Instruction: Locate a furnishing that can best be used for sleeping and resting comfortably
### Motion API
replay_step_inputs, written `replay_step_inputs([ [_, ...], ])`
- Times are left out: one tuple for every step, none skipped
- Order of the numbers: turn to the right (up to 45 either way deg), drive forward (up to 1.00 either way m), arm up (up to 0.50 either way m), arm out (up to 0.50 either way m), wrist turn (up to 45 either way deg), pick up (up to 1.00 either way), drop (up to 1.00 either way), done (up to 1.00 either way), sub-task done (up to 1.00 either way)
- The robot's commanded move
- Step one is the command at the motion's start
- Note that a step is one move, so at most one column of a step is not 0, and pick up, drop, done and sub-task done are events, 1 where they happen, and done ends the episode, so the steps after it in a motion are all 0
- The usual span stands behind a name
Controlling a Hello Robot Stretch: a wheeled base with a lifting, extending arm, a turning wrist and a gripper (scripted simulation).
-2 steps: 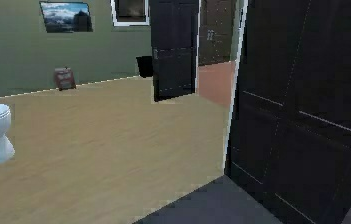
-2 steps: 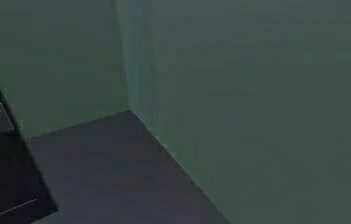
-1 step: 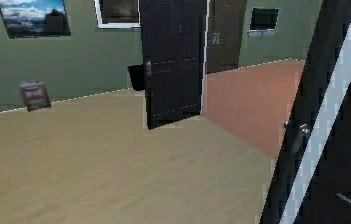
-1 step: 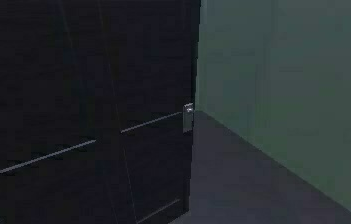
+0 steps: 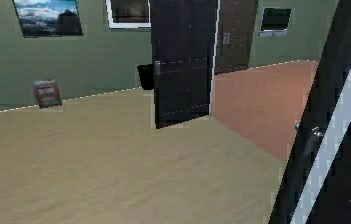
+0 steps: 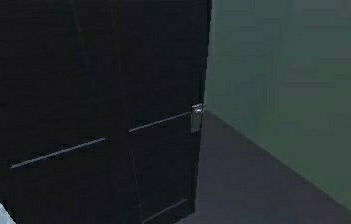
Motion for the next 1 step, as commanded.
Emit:
replay_step_inputs([
  [-27.0, 0.0, 0.0, 0.0, 0.0, 0.0, 0.0, 0.0, 0.0],
])
